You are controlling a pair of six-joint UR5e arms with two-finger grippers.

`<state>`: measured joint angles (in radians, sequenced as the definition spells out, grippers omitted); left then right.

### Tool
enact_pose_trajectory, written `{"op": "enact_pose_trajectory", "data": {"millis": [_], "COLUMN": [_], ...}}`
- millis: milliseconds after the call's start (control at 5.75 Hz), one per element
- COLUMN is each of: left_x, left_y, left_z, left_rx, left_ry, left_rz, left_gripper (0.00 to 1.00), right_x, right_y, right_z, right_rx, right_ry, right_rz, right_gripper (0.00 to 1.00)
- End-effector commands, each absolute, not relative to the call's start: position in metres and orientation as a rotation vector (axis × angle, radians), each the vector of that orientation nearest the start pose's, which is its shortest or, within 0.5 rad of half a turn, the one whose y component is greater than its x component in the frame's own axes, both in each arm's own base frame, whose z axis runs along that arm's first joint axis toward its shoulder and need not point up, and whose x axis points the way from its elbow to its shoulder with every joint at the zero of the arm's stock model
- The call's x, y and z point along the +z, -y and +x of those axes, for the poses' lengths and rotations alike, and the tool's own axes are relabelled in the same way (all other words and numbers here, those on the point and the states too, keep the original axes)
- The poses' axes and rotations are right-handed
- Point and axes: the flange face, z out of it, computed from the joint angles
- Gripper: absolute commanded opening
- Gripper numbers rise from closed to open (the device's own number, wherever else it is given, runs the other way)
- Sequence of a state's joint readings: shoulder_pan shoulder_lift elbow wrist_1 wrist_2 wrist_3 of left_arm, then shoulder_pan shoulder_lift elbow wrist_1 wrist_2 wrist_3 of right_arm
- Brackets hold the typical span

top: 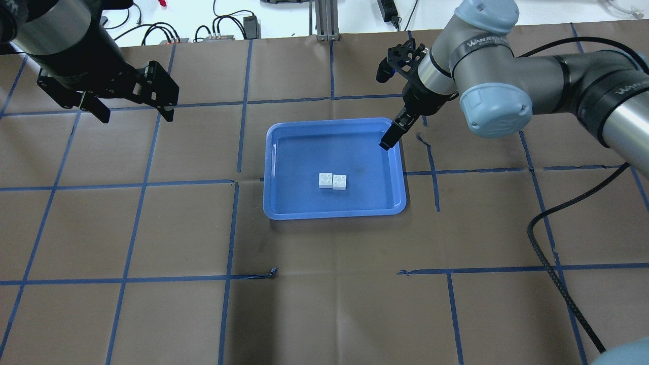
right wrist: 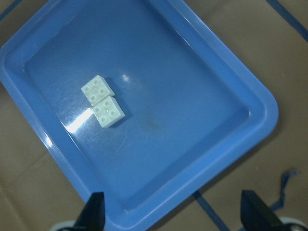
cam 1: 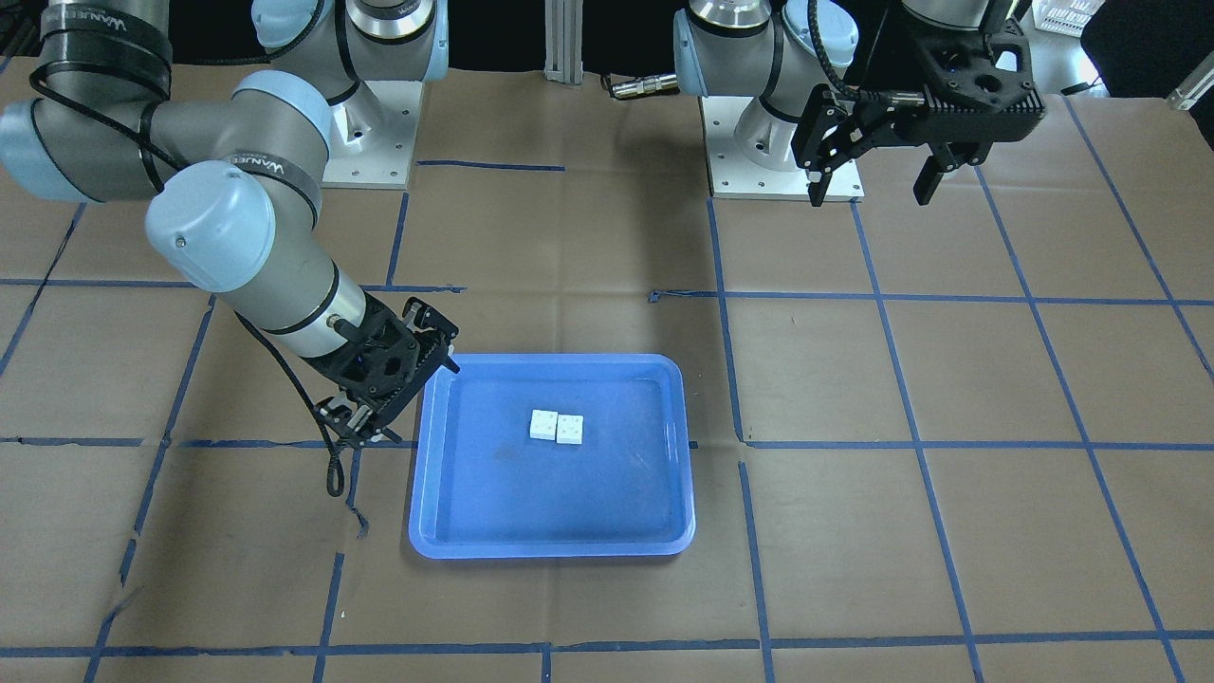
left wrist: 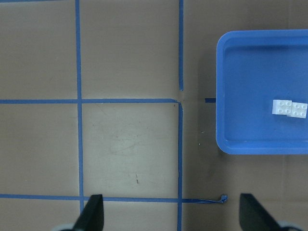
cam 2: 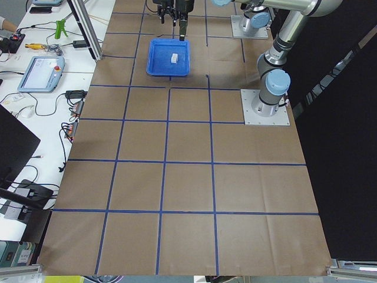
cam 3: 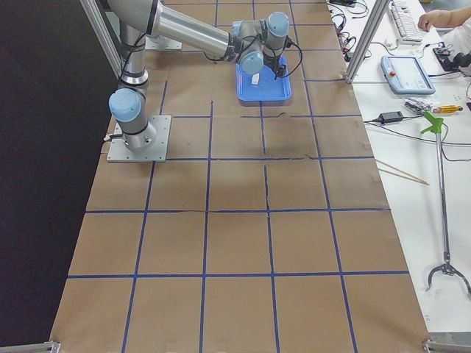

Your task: Assemble white blocks and place on blue tray

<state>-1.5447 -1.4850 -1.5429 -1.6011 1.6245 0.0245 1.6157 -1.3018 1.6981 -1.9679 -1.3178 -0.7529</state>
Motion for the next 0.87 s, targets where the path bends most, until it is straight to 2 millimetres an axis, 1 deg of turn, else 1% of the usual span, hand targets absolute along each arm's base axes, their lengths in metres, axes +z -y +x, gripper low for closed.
{"op": "enact_pose_trajectory", "data": {"millis": [0,174,348,522,696], "left_x": [0.540,0.540,0.540,0.540,0.540], "left_y": [0.464,0.464,0.464,0.464,0.464], "left_z": [-0.116,-0.116,-0.116,-0.115,-0.116], "left_rx": [-0.128,-0.130,-0.128,-0.130,-0.128], "left_ry": [-3.083,-3.083,-3.083,-3.083,-3.083], "left_rz": [-0.006,-0.006,-0.006,-0.008,-0.006], "left_gripper": [0.99,0.99,0.99,0.99,0.99], "right_x": [0.357,0.382,0.416,0.463,0.497], "right_y": [0.547,0.523,0.513,0.489,0.469], "right_z": [0.162,0.150,0.124,0.114,0.119], "right_rx": [0.050,0.157,0.158,0.131,0.110], "right_ry": [-2.984,-3.060,-3.138,-3.210,-3.203], "right_rz": [-0.680,-0.322,-0.195,-0.136,0.007], "right_gripper": [1.00,1.00,1.00,1.00,1.00]}}
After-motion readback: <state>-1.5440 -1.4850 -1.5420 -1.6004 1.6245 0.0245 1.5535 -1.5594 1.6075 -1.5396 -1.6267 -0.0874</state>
